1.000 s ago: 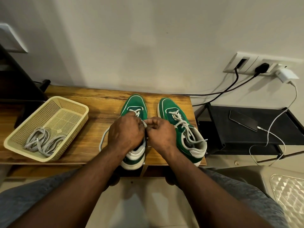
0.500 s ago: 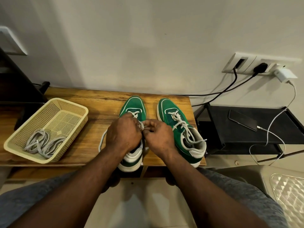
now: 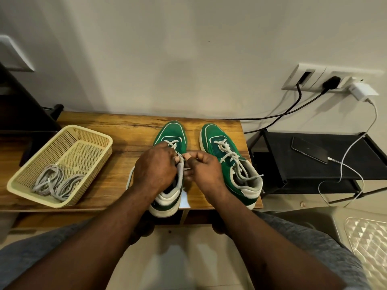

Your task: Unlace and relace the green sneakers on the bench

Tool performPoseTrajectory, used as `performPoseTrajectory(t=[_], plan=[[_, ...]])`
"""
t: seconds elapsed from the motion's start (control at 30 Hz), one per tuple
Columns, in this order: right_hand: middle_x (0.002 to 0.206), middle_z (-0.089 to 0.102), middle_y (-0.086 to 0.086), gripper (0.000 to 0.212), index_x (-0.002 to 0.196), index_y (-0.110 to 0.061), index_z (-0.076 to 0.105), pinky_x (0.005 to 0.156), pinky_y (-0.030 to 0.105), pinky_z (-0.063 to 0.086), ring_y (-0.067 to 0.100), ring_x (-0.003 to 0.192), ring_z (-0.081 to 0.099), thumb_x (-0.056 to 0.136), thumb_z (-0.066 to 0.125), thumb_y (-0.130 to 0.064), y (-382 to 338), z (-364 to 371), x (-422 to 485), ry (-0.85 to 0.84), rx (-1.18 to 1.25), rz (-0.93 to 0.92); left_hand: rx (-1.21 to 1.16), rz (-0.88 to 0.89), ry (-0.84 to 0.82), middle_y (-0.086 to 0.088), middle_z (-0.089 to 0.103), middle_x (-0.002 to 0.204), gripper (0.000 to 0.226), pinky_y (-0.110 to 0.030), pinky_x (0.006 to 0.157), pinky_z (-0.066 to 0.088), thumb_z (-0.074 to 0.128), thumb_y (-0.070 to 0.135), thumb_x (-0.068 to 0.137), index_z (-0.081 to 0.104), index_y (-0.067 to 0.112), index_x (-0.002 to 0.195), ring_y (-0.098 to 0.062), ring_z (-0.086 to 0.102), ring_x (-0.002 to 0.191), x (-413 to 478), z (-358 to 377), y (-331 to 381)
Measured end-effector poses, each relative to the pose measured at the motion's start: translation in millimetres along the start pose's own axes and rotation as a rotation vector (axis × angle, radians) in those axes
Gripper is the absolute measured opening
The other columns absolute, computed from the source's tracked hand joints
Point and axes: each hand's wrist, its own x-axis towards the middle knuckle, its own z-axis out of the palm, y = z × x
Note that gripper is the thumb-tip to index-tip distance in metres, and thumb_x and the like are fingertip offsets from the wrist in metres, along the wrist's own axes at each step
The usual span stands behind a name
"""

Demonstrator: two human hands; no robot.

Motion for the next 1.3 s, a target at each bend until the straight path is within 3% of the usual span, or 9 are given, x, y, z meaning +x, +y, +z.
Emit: performPoseTrajectory(t=[0.1, 0.2, 0.4, 0.57, 0.67, 0.8, 0.9, 1.1, 1.3], plan=[[0.096, 0.079, 0.009, 0.010, 0.105, -0.014, 0.075, 0.064, 0.028, 0.058, 0.016, 0.074, 0.069, 0.102, 0.066, -0.016, 0, 5, 1, 0.014, 0.080, 0.049, -0.038, -0.029, -0.004, 0.003, 0.065, 0.105, 0.015, -0.040, 0.080, 0.058, 0.067, 0.027, 0.101, 0.081, 0.020, 0.102, -0.020, 0.063, 0.093, 1, 1, -2], [0.100, 0.078, 0.011, 0.009, 0.103, -0.012, 0.073, 0.076, 0.037, 0.062, 0.020, 0.085, 0.072, 0.103, 0.065, -0.015, 2, 14, 6, -0.020, 0.168, 0.080, -0.086, -0.045, -0.014, 0.003, 0.066, 0.107, 0.016, -0.039, 0.085, 0.056, 0.069, 0.028, 0.100, 0.081, 0.021, 0.108, -0.020, 0.063, 0.098, 2, 1, -7], [0.099, 0.067, 0.002, 0.014, 0.095, -0.019, 0.065, 0.084, 0.046, 0.058, 0.020, 0.092, 0.065, 0.106, 0.057, -0.019, 2, 24, 13, 0.216, -0.272, -0.203, -0.017, 0.012, -0.065, 0.003, 0.062, 0.102, 0.020, -0.042, 0.082, 0.056, 0.065, 0.038, 0.102, 0.080, 0.029, 0.111, -0.021, 0.061, 0.095, -1, -2, -9], [0.102, 0.073, 0.009, 0.018, 0.104, -0.011, 0.062, 0.072, 0.035, 0.063, 0.022, 0.086, 0.075, 0.112, 0.047, -0.017, -52, -11, 32, 0.505, 0.470, -0.045, 0.058, 0.015, -0.017, 0.001, 0.066, 0.108, 0.022, -0.048, 0.088, 0.056, 0.071, 0.039, 0.098, 0.078, 0.031, 0.117, -0.023, 0.061, 0.103, -4, -1, -13], [0.088, 0.070, 0.010, 0.018, 0.111, -0.005, 0.059, 0.063, 0.035, 0.063, 0.020, 0.062, 0.073, 0.110, 0.041, -0.010, -69, -21, 30, 0.354, 0.745, 0.110, 0.046, -0.002, -0.036, 0.000, 0.065, 0.109, 0.023, -0.049, 0.090, 0.054, 0.072, 0.041, 0.096, 0.078, 0.032, 0.116, -0.026, 0.058, 0.106, -3, -2, -12], [0.078, 0.063, -0.004, 0.016, 0.098, -0.022, 0.055, 0.058, 0.029, 0.040, 0.018, 0.067, 0.061, 0.108, 0.053, -0.034, -31, -16, 15, 0.168, -0.426, -0.134, 0.083, -0.023, -0.033, -0.002, 0.063, 0.112, 0.025, -0.047, 0.090, 0.054, 0.074, 0.037, 0.095, 0.076, 0.034, 0.119, -0.027, 0.058, 0.107, -2, -4, -10], [0.074, 0.063, -0.006, 0.030, 0.082, -0.032, 0.052, 0.057, 0.031, 0.035, 0.018, 0.071, 0.061, 0.105, 0.052, -0.051, -18, -11, 12, -0.114, -0.813, -0.240, 0.079, -0.022, -0.002, -0.002, 0.062, 0.112, 0.028, -0.045, 0.089, 0.055, 0.074, 0.028, 0.095, 0.075, 0.033, 0.122, -0.027, 0.061, 0.105, -3, -4, -10], [0.078, 0.062, -0.002, 0.030, 0.078, -0.023, 0.060, 0.066, 0.033, 0.041, 0.015, 0.073, 0.058, 0.107, 0.056, -0.030, -32, -8, 8, -0.232, -0.770, -0.269, 0.032, -0.004, 0.083, 0.000, 0.064, 0.108, 0.031, -0.033, 0.069, 0.046, 0.075, 0.015, 0.086, 0.061, 0.029, 0.110, -0.025, 0.064, 0.088, -4, -8, -10], [0.092, 0.068, 0.015, 0.030, 0.090, -0.008, 0.067, 0.087, 0.042, 0.052, 0.020, 0.087, 0.060, 0.110, 0.051, -0.025, -48, -10, -2, -0.241, -0.195, -0.119, 0.037, -0.073, 0.125, 0.000, 0.063, 0.113, 0.045, -0.032, 0.068, 0.041, 0.081, 0.017, 0.083, 0.053, 0.031, 0.116, -0.026, 0.065, 0.091, -2, -6, -18]])
